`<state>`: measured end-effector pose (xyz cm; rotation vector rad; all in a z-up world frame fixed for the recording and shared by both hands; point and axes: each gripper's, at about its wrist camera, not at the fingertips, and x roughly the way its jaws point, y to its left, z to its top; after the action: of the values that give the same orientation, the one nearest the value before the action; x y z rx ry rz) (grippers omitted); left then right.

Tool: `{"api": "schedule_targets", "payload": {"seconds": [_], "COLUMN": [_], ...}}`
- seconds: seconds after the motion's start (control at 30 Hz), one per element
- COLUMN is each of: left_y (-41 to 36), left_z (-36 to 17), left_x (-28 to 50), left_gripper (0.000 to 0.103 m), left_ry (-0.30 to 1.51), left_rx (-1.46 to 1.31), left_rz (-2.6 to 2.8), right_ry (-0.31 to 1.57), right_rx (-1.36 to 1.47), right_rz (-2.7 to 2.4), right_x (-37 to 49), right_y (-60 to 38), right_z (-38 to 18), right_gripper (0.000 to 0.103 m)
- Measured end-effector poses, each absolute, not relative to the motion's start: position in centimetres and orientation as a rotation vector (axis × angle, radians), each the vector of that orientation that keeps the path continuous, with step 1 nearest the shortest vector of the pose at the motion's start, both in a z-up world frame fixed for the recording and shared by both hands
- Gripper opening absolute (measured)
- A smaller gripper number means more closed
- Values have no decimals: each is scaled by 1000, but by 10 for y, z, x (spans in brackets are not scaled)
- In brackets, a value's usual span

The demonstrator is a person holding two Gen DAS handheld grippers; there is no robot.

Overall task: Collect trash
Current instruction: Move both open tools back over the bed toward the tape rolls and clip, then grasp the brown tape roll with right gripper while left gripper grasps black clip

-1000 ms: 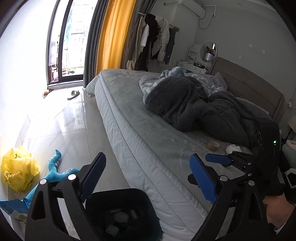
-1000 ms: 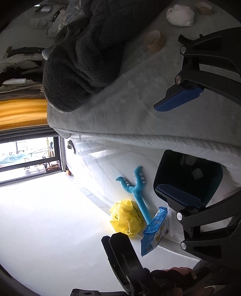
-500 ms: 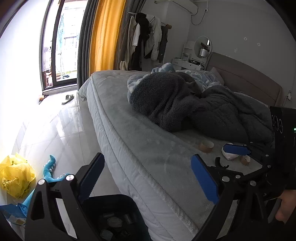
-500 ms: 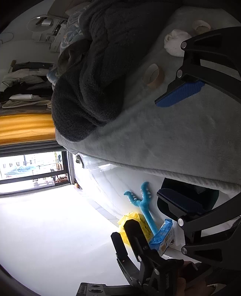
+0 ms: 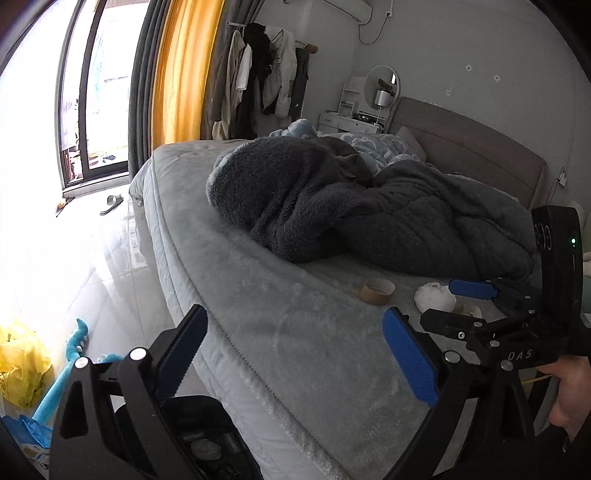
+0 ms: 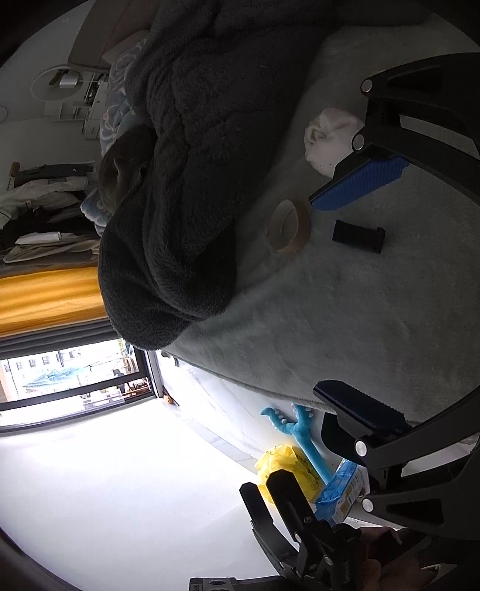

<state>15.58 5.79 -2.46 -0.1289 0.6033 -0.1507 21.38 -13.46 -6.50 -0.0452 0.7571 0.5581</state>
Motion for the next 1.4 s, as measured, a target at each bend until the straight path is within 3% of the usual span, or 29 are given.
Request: {"api": "schedule_targets", "payload": {"seconds": [1.4], "left_y": [-91], "left_z": [-98], "left_x": [223], "left_gripper": [97], "left_ry": [742], "left_rx": [-57], "left_rz": [-290], "right_ry": [852], "right_rx": [-31], "right_rz": [362], "right_x": [248], "right_y": [-294], "right_z": [-144], "right_gripper": [94]}}
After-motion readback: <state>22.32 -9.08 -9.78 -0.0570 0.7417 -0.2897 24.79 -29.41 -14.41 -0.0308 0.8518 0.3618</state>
